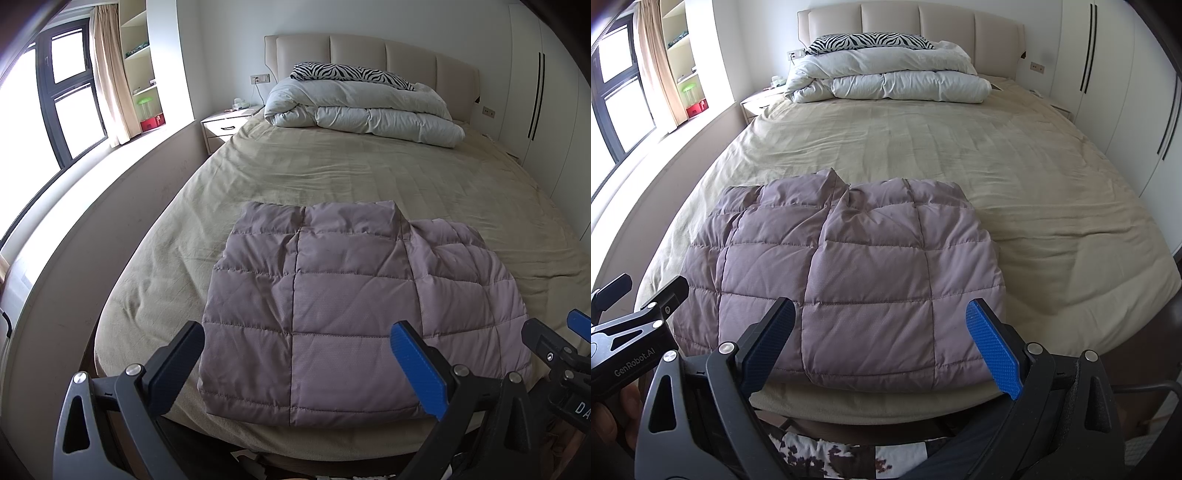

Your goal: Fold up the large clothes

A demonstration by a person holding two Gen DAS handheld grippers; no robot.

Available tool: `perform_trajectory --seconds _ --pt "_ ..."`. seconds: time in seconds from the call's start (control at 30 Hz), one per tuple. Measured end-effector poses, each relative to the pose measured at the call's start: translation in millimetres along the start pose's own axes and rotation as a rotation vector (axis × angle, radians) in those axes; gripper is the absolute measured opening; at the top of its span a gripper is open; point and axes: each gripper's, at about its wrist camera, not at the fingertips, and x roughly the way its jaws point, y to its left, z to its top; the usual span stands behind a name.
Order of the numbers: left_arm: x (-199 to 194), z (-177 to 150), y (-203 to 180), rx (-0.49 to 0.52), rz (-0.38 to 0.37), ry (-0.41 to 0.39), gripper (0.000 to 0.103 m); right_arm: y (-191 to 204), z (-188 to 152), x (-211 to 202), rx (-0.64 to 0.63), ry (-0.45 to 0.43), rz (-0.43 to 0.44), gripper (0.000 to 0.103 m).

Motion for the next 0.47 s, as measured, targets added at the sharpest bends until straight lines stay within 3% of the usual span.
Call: perform_trajectory --seconds 0.47 --pt "1.6 -8.5 -3.2 0.010 -0.025 0.003 0.103 -0.2 0.4 0.0 0.001 0.001 0.000 0.095"
